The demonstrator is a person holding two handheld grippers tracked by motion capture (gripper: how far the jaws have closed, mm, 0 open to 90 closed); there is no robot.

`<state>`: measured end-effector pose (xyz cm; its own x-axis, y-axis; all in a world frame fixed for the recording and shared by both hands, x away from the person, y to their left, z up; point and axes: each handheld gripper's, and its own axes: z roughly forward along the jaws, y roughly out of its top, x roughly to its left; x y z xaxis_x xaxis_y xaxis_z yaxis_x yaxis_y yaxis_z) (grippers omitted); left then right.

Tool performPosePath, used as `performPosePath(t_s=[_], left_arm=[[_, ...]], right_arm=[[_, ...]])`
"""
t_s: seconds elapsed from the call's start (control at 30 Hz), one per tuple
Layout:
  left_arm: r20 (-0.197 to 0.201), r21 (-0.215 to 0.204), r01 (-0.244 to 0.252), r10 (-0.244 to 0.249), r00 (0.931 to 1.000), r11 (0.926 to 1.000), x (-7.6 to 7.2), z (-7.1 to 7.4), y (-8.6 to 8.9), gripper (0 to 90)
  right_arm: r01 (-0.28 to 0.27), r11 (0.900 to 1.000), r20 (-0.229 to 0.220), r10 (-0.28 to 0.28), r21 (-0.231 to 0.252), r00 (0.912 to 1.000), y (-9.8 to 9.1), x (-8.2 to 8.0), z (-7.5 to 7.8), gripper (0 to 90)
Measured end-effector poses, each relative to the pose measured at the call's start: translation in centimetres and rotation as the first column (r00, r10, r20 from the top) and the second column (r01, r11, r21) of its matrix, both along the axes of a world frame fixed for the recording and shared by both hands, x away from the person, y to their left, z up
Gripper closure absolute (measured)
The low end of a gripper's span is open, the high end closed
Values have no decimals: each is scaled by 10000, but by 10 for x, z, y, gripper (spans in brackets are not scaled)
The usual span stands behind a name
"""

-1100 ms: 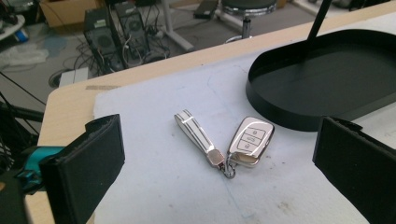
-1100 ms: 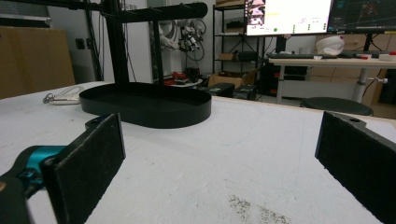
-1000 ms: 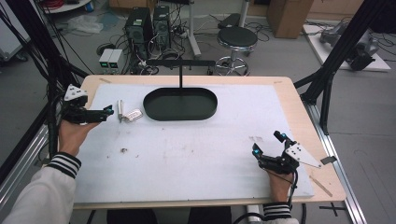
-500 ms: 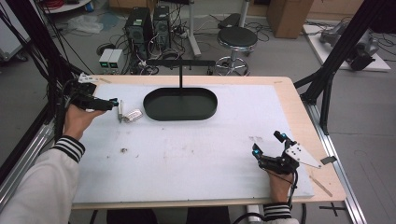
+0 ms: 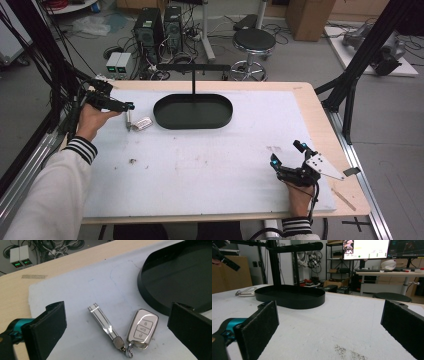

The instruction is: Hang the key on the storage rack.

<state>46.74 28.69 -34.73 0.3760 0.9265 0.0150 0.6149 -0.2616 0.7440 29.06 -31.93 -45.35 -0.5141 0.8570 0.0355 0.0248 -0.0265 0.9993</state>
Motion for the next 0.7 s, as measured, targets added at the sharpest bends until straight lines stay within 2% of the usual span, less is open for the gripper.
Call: performPosePath(t_s=[0.13, 0.17, 0.27, 0.33, 0.37, 0.43, 0.63, 0.67, 0.7], left_arm=[[-289, -123, -62, 58, 9996, 9999, 6, -6, 0, 27], [-464, -57, -232, 229, 9987, 9997, 9, -10, 1, 27], [-587, 77, -309, 313, 9978, 9995, 12, -14, 2, 28], [-685, 137, -321, 329, 9971, 9994, 14, -17, 2, 49], [-705, 239, -402, 418, 9966, 9989, 14, -18, 1, 100], [-764, 279, -460, 481, 9959, 9985, 16, -21, 1, 100], [-1493, 155, -645, 660, 9866, 9978, 22, -32, -3, 111], [-1617, 103, -631, 640, 9848, 9980, 22, -33, -4, 156], [-1670, 161, -681, 699, 9835, 9975, 23, -35, -4, 156]], right_arm=[[13, 10000, -33, -13, 22, 10000, 0, 0, 0, 5], [21, 10000, -23, -21, 11, 10000, 0, 0, 0, 4], [24, 10000, -44, -24, 21, 10000, 0, 0, 0, 4], [16, 10000, -51, -16, 47, 10000, 0, 0, 0, 5], [40, 10000, 14, -40, 45, 10000, 0, 0, 0, 4], [12, 10000, -32, -12, 34, 10000, 0, 0, 0, 5], [23, 10000, -33, -23, 14, 10000, 0, 0, 0, 5], [17, 10000, -32, -16, 14, 10000, 0, 0, 0, 5], [17, 10000, -32, -16, 14, 10000, 0, 0, 0, 5]])
